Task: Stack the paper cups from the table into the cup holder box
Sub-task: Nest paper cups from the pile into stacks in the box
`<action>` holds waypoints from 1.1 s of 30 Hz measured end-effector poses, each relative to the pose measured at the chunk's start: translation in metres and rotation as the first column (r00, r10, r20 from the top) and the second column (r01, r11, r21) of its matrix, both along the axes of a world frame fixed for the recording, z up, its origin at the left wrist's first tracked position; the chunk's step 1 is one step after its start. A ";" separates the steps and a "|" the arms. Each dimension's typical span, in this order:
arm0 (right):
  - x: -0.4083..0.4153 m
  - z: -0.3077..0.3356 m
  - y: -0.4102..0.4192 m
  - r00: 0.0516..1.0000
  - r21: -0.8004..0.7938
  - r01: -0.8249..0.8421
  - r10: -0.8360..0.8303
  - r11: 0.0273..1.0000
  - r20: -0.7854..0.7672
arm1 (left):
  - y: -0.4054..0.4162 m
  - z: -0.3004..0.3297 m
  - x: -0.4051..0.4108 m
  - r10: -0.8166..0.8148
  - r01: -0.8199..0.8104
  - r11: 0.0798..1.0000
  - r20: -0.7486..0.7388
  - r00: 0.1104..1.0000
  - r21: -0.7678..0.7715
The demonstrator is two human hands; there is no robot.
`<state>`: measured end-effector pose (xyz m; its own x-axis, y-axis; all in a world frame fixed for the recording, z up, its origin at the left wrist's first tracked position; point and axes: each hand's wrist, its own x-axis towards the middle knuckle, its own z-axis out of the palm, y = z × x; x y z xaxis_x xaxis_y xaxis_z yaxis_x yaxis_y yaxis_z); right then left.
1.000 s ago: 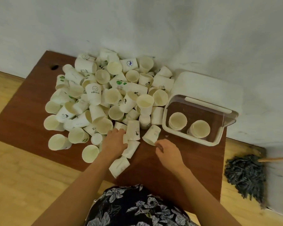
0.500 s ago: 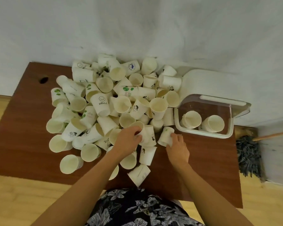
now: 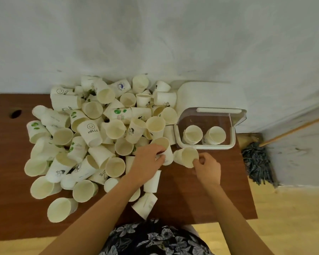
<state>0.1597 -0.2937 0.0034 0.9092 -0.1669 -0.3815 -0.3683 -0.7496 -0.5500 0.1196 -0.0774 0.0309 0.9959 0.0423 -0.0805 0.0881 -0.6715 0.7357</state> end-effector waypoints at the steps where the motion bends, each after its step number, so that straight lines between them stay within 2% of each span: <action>1: 0.002 0.008 -0.008 0.999 0.034 0.034 -0.034 0.999 0.018 | -0.007 0.002 0.004 -0.016 0.015 1.000 0.040 0.999 0.018; 7: 0.027 0.048 -0.053 0.967 0.168 0.164 -0.192 0.972 0.166 | -0.055 0.020 0.037 -0.058 0.046 0.997 0.199 0.978 0.065; 14: 0.069 0.050 -0.098 0.947 0.318 0.255 -0.303 0.913 0.110 | -0.099 0.013 0.074 -0.041 0.014 0.988 0.176 0.983 0.152; 25: 0.111 0.028 -0.126 0.990 0.338 0.142 -0.134 0.930 -0.047 | -0.135 -0.021 0.101 0.006 0.008 0.963 -0.048 0.999 0.271; 29: 0.118 0.014 -0.129 0.995 0.327 0.098 -0.084 0.940 -0.055 | -0.139 -0.027 0.110 0.035 0.004 0.945 -0.112 0.993 0.327; 33: 0.117 0.008 -0.123 1.000 0.252 -0.001 0.002 0.968 -0.001 | -0.139 -0.022 0.114 0.045 -0.010 0.946 -0.102 0.994 0.324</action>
